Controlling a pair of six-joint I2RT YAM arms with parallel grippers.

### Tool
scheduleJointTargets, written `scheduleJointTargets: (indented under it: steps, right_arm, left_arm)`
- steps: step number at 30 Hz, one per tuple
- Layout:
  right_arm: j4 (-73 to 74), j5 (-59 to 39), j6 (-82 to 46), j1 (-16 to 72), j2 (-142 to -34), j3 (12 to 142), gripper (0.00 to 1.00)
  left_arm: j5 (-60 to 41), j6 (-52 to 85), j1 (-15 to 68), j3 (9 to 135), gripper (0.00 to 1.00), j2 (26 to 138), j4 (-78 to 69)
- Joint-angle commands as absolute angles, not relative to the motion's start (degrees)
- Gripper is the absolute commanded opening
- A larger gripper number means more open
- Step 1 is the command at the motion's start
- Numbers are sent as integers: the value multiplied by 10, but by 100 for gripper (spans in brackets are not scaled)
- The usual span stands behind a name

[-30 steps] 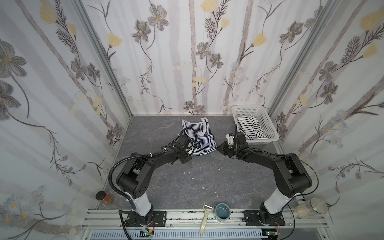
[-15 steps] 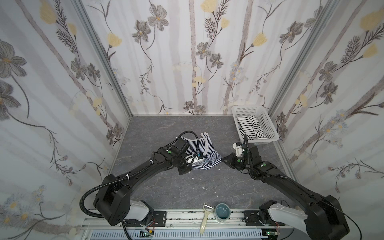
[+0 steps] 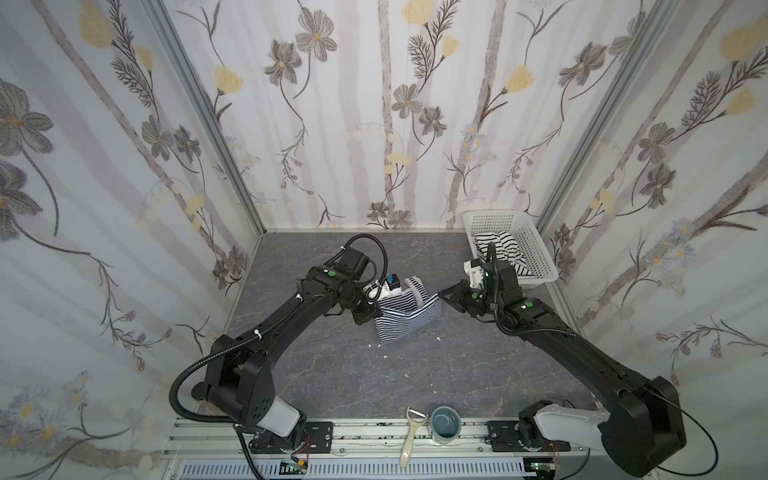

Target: Fold and stack the tank tops

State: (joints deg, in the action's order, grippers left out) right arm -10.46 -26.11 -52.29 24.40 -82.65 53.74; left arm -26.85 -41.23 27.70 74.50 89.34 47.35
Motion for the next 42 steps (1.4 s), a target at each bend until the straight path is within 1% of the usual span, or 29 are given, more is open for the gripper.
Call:
scheduleJointTargets:
  steps: [1,5,11,14,17,18,20,22,24,26,28,31,33,35,39,42]
  right_arm:
    - [-94,-282,-496,230,-882,586,0]
    - [-89,-303,-476,211,-1007,673,0]
    - [-101,-327,-458,198,-1190,821,0]
    - [-108,-338,-456,197,-1258,879,0]
    - [-108,-338,-460,199,-1297,913,1]
    - [-110,-334,-461,198,-1305,920,5]
    - [-119,-321,-456,198,-1315,935,23]
    - [-125,-311,-448,198,-1316,942,34]
    - [-135,-295,-434,199,-1308,943,38]
    - [-153,-270,-417,202,-1294,940,39]
    - [-156,-252,-409,203,-1282,926,39]
    - [-151,-246,-403,209,-1276,910,36]
    - [-149,-248,-402,215,-1284,910,30]
    - [-142,-252,-405,222,-1296,915,22]
    - [-137,-256,-416,232,-1324,935,11]
    - [-135,-256,-424,236,-1343,948,8]
  left_arm:
    - [-302,-448,247,789,13,946,477]
    - [-319,-455,206,874,13,1053,483]
    - [-326,-454,173,996,14,1197,515]
    - [-317,-449,162,1018,14,1236,520]
    - [-310,-446,153,1023,15,1256,521]
    - [-308,-443,151,1025,15,1259,520]
    - [-300,-436,146,1029,20,1268,520]
    - [-294,-425,141,1033,26,1273,519]
    - [-289,-412,137,1040,36,1274,518]
    - [-280,-398,132,1044,39,1271,516]
    - [-269,-384,129,1045,43,1261,512]
    - [-265,-365,130,1041,43,1235,503]
    - [-289,-356,136,1037,44,1216,501]
    - [-315,-348,152,1031,43,1202,497]
    - [-323,-342,188,1025,42,1203,476]
    - [-324,-336,200,1028,41,1228,461]
